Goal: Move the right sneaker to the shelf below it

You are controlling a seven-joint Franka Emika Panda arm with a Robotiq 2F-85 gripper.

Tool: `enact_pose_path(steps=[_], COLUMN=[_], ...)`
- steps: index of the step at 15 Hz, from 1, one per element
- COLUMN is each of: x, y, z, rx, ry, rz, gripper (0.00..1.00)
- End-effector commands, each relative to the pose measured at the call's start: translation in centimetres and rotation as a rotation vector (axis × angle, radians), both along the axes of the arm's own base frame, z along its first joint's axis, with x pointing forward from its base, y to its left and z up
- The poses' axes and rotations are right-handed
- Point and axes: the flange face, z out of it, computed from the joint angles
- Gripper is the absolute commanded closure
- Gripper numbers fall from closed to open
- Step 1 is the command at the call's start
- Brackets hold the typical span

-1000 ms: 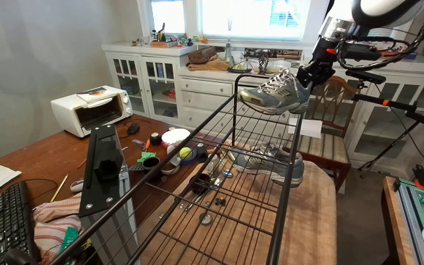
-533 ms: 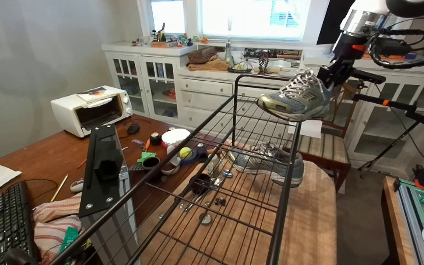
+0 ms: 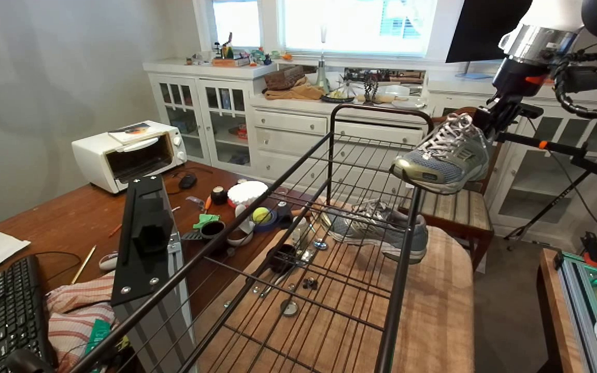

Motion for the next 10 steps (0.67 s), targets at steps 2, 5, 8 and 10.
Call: enact_pose_path(steps=[2, 5, 8, 10], x=[-1.8, -2.3, -2.8, -3.2], y=[-1.1, -2.2, -3.2, -4.0], z=[1.9, 1.8, 1.1, 0.6], rx=[-0.028, -0.021, -0.016, -0.037], ry=[-0.013, -0.011, 0.024, 0.062], rz=[0.074, 0.104, 0.037, -0.020], gripper=[0.96, 0.96, 0.96, 0.96])
